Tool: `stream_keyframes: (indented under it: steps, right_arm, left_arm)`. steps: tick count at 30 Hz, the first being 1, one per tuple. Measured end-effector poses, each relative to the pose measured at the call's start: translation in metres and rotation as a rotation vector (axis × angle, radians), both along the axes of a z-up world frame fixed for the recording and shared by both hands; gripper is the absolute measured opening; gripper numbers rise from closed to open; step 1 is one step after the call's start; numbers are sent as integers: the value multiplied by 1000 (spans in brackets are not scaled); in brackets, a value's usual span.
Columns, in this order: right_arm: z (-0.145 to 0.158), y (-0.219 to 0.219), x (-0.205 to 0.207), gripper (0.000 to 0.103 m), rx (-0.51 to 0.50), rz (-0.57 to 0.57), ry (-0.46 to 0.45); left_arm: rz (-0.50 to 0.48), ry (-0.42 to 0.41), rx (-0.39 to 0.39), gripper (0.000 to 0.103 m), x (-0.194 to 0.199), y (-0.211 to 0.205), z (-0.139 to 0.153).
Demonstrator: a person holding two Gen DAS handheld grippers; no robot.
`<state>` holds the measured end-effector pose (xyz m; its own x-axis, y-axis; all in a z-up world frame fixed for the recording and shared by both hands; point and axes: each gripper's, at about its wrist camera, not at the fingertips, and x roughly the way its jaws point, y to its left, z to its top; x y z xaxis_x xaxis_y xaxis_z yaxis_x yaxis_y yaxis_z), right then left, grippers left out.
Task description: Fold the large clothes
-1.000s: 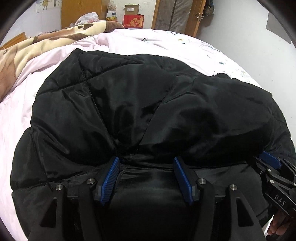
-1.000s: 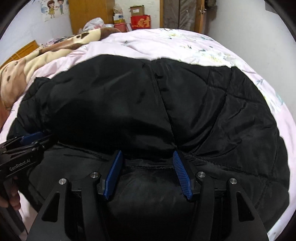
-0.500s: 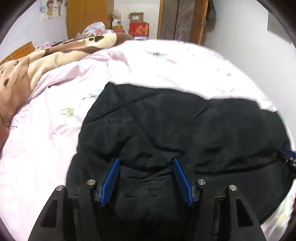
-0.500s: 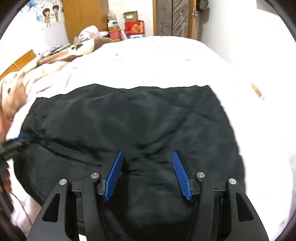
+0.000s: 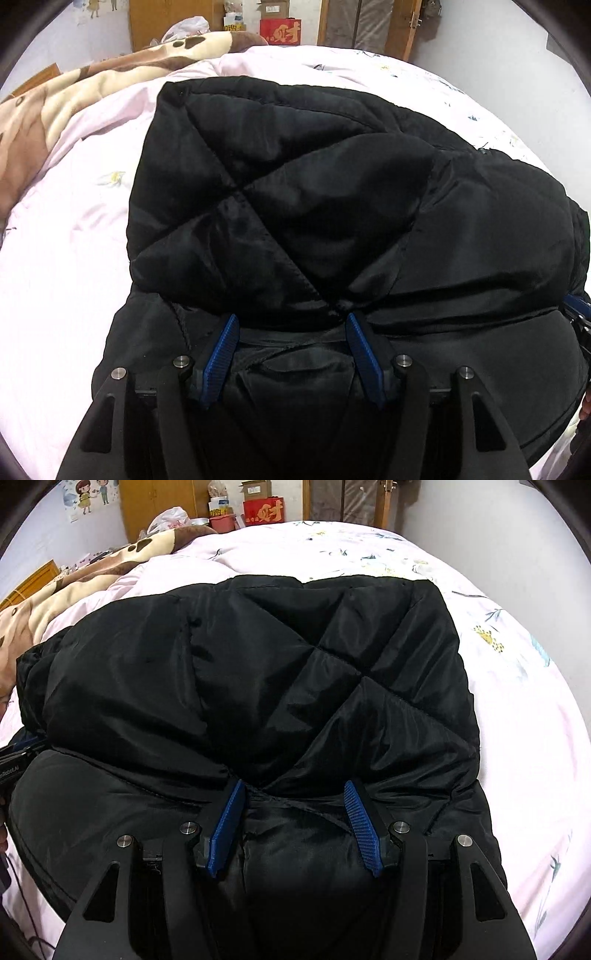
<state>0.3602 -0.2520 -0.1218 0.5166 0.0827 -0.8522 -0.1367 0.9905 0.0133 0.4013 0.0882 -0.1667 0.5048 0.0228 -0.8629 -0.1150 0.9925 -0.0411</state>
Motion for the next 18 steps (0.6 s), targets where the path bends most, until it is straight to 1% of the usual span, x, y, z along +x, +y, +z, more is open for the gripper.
stream_keyframes:
  steps: [2, 3, 4, 6, 8, 9, 10, 11, 12, 13, 16, 18]
  right_arm:
    - [4, -1, 1, 56, 7, -4, 8]
    - [11, -2, -1, 56, 5, 4, 10]
    - [18, 4, 8, 56, 0, 7, 5]
    - [37, -3, -3, 56, -22, -7, -49]
    - [45, -11, -7, 56, -59, -26, -82]
    - [46, -15, -6, 56, -70, -41, -85]
    - [42, -22, -3, 56, -74, -64, -71]
    - [33, -28, 2, 56, -73, -86, -31]
    - [23, -32, 6, 56, -43, -86, -4]
    - [17, -33, 7, 56, -30, -79, 7]
    - [4, -31, 13, 56, -28, -72, 15]
    - [-3, -29, 16, 56, -20, -83, 20]
  left_arm:
    - [-13, 0, 14, 61, 0, 1, 10]
    - [-10, -6, -1, 61, -5, 3, 18]
    - [-12, -10, -3, 61, -10, 7, 27]
    - [-16, -44, 67, 61, -17, 12, 41]
    - [-3, -79, 154, 61, -24, 18, 47]
    - [4, -69, 153, 61, -24, 23, 43]
    - [13, -55, 139, 61, -23, 27, 38]
    - [20, -47, 120, 61, -22, 30, 34]
    - [25, -30, 98, 61, -17, 31, 28]
    - [28, -20, 97, 61, -14, 30, 25]
    - [38, -23, 112, 61, -10, 27, 11]
    - [52, -15, 85, 61, -3, 29, 6]
